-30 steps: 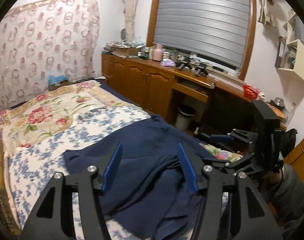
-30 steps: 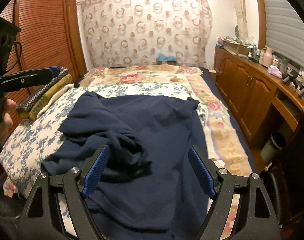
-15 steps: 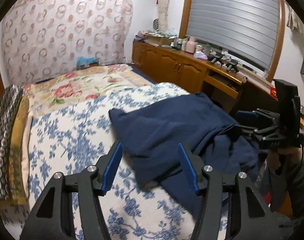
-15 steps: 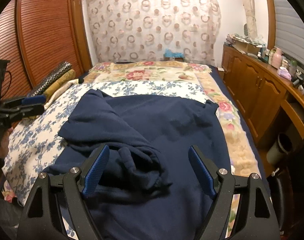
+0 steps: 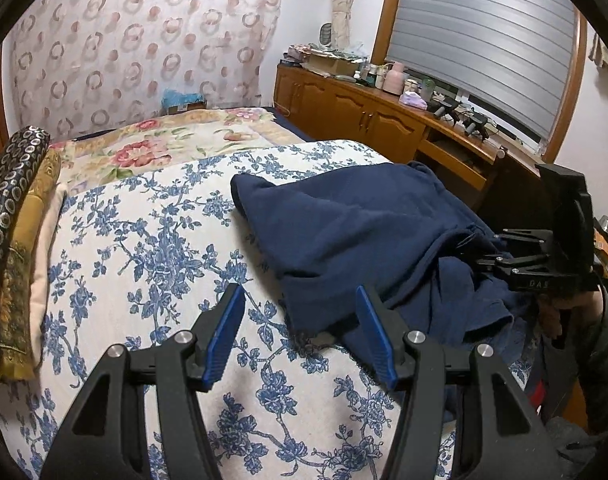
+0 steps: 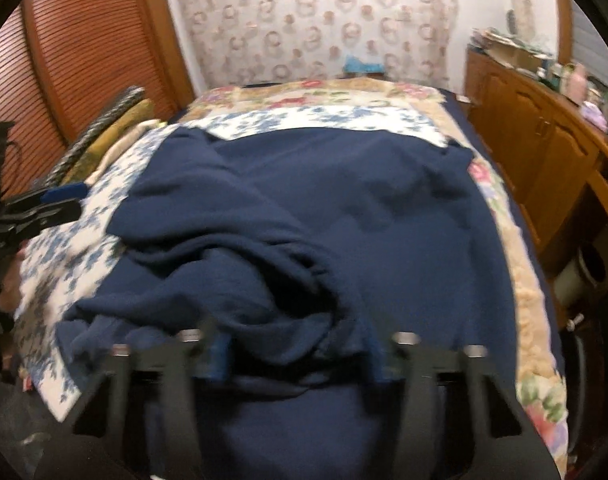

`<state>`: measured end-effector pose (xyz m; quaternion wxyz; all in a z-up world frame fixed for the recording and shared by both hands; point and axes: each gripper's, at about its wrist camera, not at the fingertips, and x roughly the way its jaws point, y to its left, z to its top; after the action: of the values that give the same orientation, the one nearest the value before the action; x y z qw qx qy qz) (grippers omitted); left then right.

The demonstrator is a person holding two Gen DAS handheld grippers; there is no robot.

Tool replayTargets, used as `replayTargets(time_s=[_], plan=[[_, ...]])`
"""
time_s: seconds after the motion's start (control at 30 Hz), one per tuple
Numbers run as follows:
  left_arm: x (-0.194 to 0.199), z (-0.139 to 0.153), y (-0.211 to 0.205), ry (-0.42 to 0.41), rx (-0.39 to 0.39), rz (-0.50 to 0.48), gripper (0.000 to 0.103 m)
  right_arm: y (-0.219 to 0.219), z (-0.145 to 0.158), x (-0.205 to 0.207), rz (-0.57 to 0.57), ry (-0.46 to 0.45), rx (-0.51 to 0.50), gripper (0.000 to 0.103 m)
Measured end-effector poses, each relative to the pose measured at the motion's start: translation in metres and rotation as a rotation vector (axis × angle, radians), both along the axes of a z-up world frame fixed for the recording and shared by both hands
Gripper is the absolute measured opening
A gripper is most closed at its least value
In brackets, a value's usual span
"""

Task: Fold small clothes

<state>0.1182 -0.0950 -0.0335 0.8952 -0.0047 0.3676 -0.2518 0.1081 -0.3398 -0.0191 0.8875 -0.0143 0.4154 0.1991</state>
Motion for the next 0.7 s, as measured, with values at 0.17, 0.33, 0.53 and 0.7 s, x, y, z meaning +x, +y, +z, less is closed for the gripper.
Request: replayTargets(time_s=[0.17, 0.33, 0.53, 0.7], plan=[[0.002, -0.004, 0.001, 0.010, -0.006, 0.009, 0.057, 0.004, 0.016, -0.014, 0.044, -0.082, -0.007, 0.009], [0.002, -0.004, 0.004, 0.002, -0.012, 0.019, 0.057, -0.006, 0.056, -0.035, 0.028, -0.186, 0.035, 0.008], [-0.002, 0.002, 0.004, -0.021, -0.015, 0.025, 0.057, -0.028, 0.083, -0.052, -0.038, -0.257, -0.002, 0.008], [-0.008, 0.008, 0.000, -0.044, -0.014, 0.025, 0.057, -0.049, 0.047, -0.042, -0.108, -0.132, -0.043, 0.009]])
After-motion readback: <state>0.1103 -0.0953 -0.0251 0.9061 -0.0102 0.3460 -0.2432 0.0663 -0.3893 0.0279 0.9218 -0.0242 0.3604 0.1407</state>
